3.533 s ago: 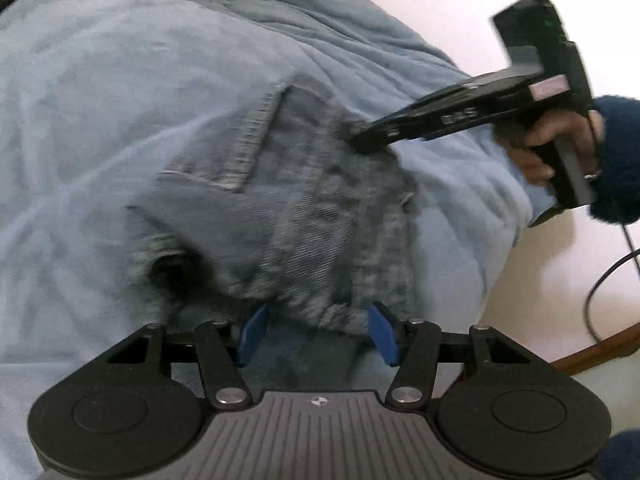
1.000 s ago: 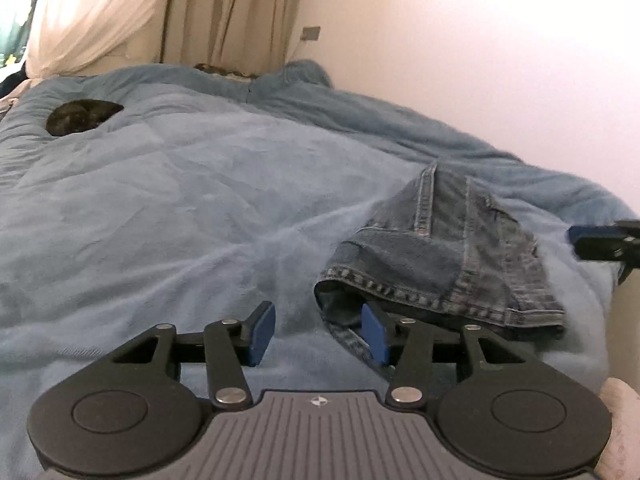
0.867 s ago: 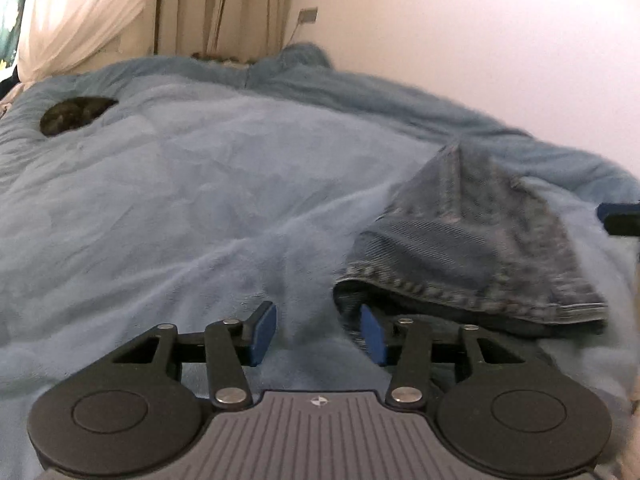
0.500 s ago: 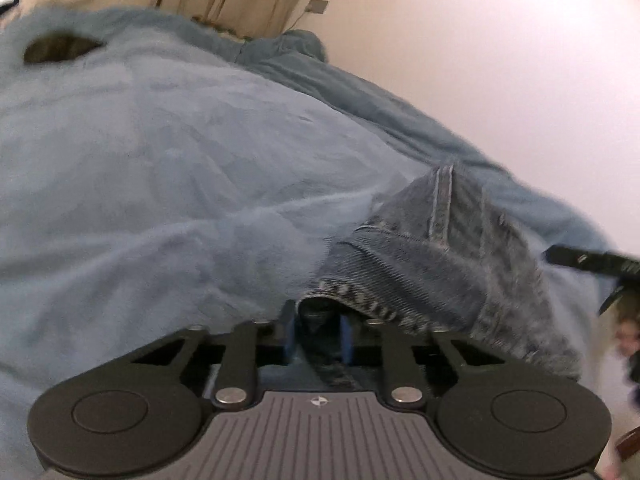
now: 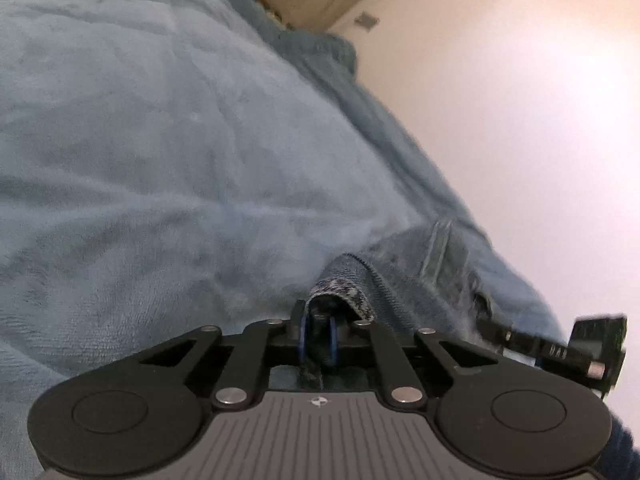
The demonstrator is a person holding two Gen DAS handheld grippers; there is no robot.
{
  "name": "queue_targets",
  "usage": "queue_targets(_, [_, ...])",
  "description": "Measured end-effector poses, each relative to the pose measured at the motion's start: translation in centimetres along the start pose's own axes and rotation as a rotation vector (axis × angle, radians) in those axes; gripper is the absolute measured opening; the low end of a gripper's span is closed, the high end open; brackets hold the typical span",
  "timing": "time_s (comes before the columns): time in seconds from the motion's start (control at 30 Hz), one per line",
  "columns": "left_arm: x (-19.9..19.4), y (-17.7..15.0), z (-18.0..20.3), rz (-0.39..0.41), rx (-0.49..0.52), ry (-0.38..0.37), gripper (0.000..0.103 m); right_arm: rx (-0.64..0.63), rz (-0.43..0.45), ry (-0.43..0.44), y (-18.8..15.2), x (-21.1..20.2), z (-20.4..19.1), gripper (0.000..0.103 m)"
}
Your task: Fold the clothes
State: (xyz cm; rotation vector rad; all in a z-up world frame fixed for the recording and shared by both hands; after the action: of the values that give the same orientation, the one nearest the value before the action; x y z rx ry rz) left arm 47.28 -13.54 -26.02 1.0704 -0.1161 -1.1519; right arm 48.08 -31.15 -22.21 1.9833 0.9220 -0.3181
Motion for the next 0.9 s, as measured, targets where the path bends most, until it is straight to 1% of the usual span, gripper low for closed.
queue_targets(0.1, [-3.1,2.0,1.6,0.073,-0.029,-0.040,0.008,0.008,-0.015,0.048,-0.8,-1.0,-2.6,0.030])
queue_targets(0.23, [-8.9,4.3,3.3,0.144,-0.010,-0.033,0.008,0.017,-0.037,0.118,-2.1,-2.5,-6.6,0.030])
queue_targets(0.3, [-12.4,5.0,3.2,0.170,-0.042,-0.031,0.008,0.022,-0.049,0.152,-2.8,-3.3,-8.6,0.030])
queue_targets(0.4, [-17.4,4.4,2.6,0.171,-0.108,0.003,0.008,0.030,-0.065,0.204,-3.7,-4.5,-11.5,0.030])
queue_targets(0.53, [-22.6,2.0,1.5,0.123,-0.206,0.080,0.008,0.039,-0.088,0.273,-5.0,-6.1,-15.5,0.030])
queue_targets(0.63, [-25.6,1.6,2.2,0.129,-0.177,0.122,0.008,0.055,-0.106,0.300,-6.4,-6.1,-17.0,0.029])
queue_targets(0.7, [-27.8,2.2,3.2,0.146,-0.133,0.157,0.008,0.048,-0.107,0.327,-6.5,-6.6,-18.4,0.029])
queue_targets(0.8, [-30.9,3.7,4.7,0.179,-0.107,0.176,0.008,0.004,-0.107,0.379,-6.4,-8.3,-21.1,0.029])
queue_targets(0.9, [-33.3,4.3,5.1,0.193,-0.106,0.197,0.008,-0.001,-0.130,0.410,-6.9,-9.7,-23.0,0.029])
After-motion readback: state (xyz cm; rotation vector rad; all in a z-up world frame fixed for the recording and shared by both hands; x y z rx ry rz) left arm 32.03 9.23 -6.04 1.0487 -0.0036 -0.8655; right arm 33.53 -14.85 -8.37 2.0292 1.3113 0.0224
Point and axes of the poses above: each gripper's, at about its wrist camera, not at the fingertips, and x roughly the way its jaws point, z to its right, y to its top, the point moved 10 cm from there along x, roughly the way its jaws point, and after that the axes turned 14 degrees about x, right-handed, at the moved point
